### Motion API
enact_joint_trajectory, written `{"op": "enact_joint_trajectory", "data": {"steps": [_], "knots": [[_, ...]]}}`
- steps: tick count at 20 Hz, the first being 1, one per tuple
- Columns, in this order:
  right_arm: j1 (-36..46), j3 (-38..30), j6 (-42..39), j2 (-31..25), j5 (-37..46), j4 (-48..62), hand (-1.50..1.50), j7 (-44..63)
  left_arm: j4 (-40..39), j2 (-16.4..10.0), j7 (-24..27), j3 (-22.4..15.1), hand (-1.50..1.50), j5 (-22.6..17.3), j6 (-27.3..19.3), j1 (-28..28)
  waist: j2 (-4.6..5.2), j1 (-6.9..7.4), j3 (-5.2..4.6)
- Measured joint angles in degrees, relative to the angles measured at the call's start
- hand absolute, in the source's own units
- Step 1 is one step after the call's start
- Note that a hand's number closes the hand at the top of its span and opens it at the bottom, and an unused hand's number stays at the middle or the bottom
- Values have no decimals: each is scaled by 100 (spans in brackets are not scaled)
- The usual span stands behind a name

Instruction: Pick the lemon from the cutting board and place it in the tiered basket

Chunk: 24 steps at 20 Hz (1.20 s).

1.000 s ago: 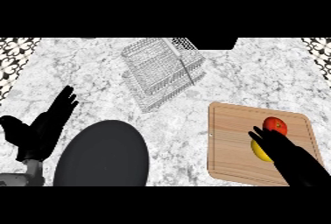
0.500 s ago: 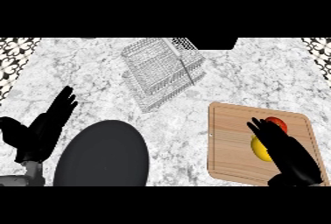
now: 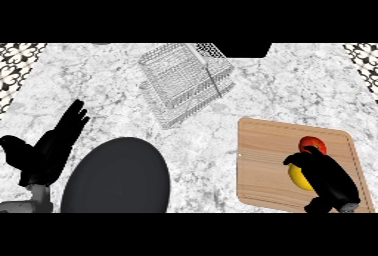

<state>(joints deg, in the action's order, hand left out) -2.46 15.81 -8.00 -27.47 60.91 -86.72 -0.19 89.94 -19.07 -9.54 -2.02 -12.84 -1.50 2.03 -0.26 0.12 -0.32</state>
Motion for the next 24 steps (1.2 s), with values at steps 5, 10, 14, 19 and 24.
{"op": "enact_joint_trajectory", "data": {"steps": [5, 10, 14, 19, 24], "knots": [[99, 122, 18, -74, 412, 176, 150, -266, 38, 106, -218, 40, 0, 87, -16, 162, -25, -1, -37], [33, 16, 0, 98, 677, 113, 150, 42, 2, 153, -181, 138, 0, 125, 65, 126, -31, -40, -48], [-424, -460, -83, 857, 620, -177, 150, 1555, 15, 113, -195, 226, 0, 126, 20, -1, -94, -254, -93], [-1063, -573, 365, 1815, 1191, -896, 150, 3382, 99, 86, -208, 275, 0, 117, 11, -113, -102, -318, -74], [-1358, 56, 1148, 2453, 2219, -1983, 150, 4578, 79, 78, -150, 287, 0, 104, 82, -103, -58, -235, -9]]}}
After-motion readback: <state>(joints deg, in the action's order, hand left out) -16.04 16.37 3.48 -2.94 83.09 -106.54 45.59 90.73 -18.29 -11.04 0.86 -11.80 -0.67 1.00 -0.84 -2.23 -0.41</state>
